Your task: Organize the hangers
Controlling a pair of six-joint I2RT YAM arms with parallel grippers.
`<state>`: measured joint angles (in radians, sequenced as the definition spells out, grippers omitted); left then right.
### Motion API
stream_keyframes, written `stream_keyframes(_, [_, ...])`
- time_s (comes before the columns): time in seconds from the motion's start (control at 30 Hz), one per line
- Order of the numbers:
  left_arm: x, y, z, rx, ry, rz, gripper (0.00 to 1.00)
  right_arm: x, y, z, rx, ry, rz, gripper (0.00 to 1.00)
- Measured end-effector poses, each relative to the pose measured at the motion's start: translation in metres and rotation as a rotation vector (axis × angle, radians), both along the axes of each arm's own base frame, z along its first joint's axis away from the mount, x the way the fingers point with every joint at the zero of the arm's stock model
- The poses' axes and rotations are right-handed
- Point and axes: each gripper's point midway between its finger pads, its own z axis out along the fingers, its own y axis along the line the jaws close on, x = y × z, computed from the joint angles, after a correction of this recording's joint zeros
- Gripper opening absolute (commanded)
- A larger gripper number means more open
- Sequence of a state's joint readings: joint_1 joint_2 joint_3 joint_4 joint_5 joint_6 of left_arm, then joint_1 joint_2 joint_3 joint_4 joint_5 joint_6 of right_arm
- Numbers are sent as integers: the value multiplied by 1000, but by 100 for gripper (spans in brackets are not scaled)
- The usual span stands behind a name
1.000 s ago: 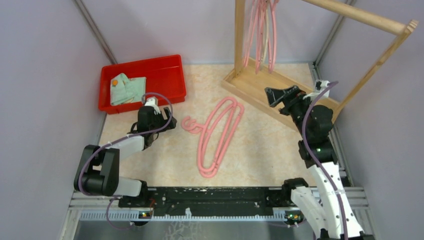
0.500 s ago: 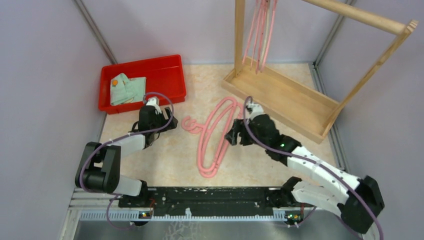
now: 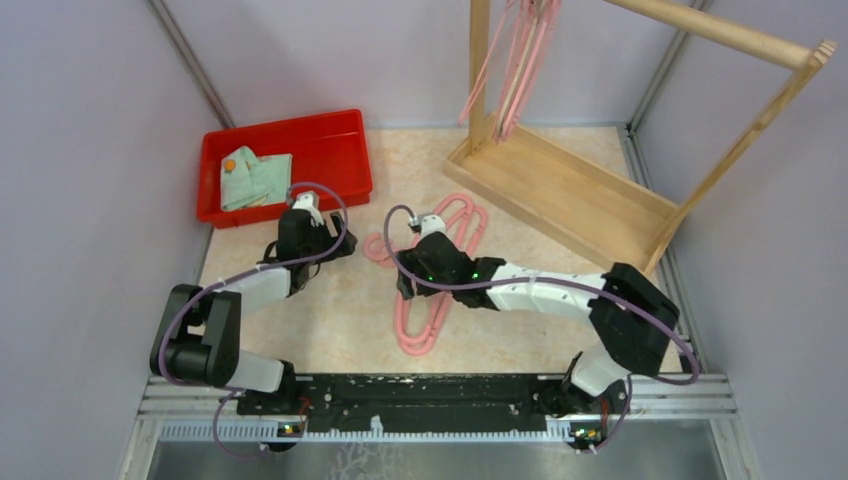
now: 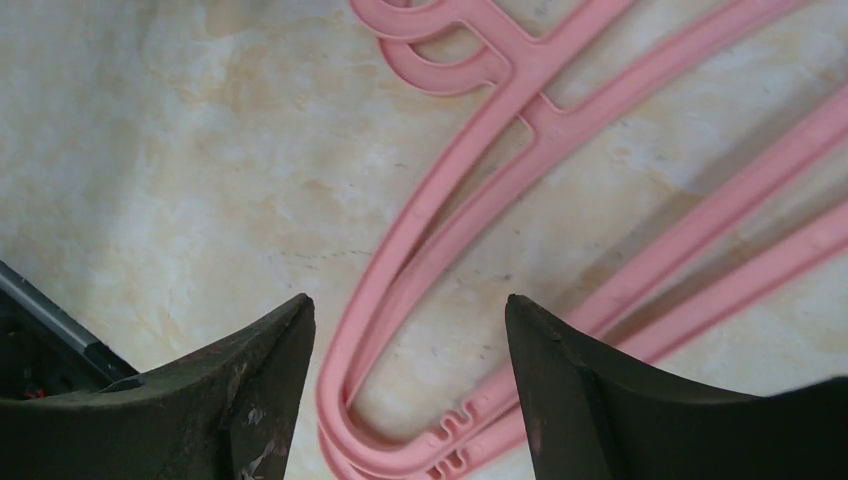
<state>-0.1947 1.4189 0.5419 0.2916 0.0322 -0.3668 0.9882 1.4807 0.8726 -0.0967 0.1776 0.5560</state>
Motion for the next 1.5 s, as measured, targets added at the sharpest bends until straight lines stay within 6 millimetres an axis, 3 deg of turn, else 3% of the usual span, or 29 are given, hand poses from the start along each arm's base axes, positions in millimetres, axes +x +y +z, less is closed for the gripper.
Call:
stream_keyframes(0.13, [0,-1,1,-7,0,-4,89,7,29,-4,-5,-11,23,66])
stream_keyframes(0.23, [0,-2,4,-10,-9,-6,89,14,40,-23,-33,5,21,60])
stream_keyframes(0.43, [2,-3,14,-22,-42,-8,89,15,39,-67,-121,59,6,54])
stream_keyframes(0.63, [-2,-4,11,-27,-40,-15,89,18,52,-65,-129,37,5,44])
stream_keyframes(0.77, [-5,-4,7,-26,-30,-17,89,17,53,-68,-156,18,-2,42])
stream_keyframes(0.83, [-6,-4,6,-25,-28,-17,89,17,55,-69,-164,8,-6,33])
stream_keyframes(0.93, [-7,-3,7,-26,-33,-17,89,19,53,-68,-174,-8,-22,7])
stream_keyframes(1.0, [-7,-3,8,-27,-37,-17,89,22,53,-67,-169,-19,-38,0])
stream_keyframes(1.1, [-7,-3,11,-28,-45,-17,89,22,53,-63,-153,-30,-39,0])
stream_keyframes(1.33, [-7,-3,18,-30,-63,-15,89,11,31,-61,-187,-28,-37,0])
stream_keyframes(1.4, [-7,-2,21,-31,-73,-13,89,6,18,-61,-212,-27,-43,15])
stream_keyframes(1.5, [-7,-2,24,-33,-82,-13,89,3,3,-59,-256,-33,-45,24])
